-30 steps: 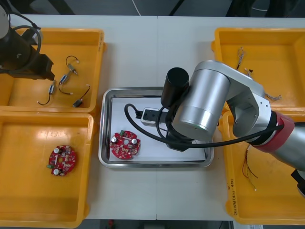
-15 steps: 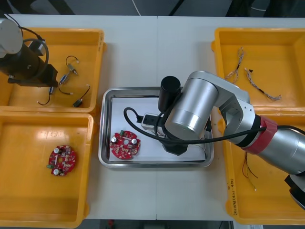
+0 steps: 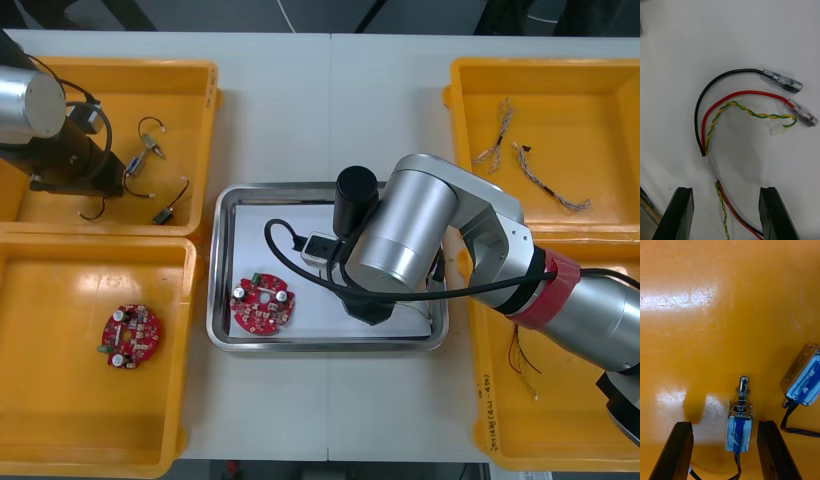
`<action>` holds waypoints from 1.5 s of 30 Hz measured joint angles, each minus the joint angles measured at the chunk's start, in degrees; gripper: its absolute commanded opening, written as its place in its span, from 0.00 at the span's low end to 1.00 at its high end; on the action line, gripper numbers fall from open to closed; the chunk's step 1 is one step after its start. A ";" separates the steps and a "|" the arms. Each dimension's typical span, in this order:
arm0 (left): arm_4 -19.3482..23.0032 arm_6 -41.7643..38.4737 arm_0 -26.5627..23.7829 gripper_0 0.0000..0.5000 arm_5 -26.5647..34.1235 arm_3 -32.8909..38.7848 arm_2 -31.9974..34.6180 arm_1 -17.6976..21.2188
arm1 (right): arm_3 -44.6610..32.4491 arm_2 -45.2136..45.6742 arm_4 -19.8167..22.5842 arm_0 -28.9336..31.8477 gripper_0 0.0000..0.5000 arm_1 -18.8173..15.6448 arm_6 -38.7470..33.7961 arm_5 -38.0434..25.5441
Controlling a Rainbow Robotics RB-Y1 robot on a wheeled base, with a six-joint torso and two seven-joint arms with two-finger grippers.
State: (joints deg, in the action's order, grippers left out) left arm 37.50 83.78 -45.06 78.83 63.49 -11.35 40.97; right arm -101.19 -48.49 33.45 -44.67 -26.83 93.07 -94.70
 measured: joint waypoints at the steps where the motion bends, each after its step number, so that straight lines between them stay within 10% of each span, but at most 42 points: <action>1: 0.00 0.00 0.00 1.00 -0.50 -0.28 -0.27 0.00 | -0.23 0.00 -0.42 0.00 1.00 0.00 0.00 -0.19; 6: 0.00 0.01 -0.02 0.96 -1.03 -0.58 -0.85 0.00 | -2.07 0.03 -0.94 0.00 1.00 0.00 0.00 -2.39; 7: 0.00 0.02 -0.03 0.57 -1.04 -0.58 -0.85 0.00 | -2.43 0.07 -0.94 0.00 1.00 0.00 0.00 -3.01; 10: 0.01 0.03 -0.05 0.01 -1.04 -0.58 -0.85 -0.01 | -3.13 0.73 -0.59 0.01 1.00 0.00 0.00 -4.11; 21: 0.50 0.08 -0.08 0.00 -0.67 -0.55 -0.84 -0.01 | -5.59 8.87 0.30 -0.02 1.00 0.04 0.00 -13.52; 45: 0.21 0.11 -0.11 0.01 20.35 18.17 6.32 -0.01 | -12.03 29.69 2.07 -2.20 1.00 -2.47 -0.03 -15.09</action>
State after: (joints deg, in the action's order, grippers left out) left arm 37.71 83.90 -45.18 99.19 81.66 -5.03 40.96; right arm -113.22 -18.80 35.52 -46.87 -29.30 93.04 -109.79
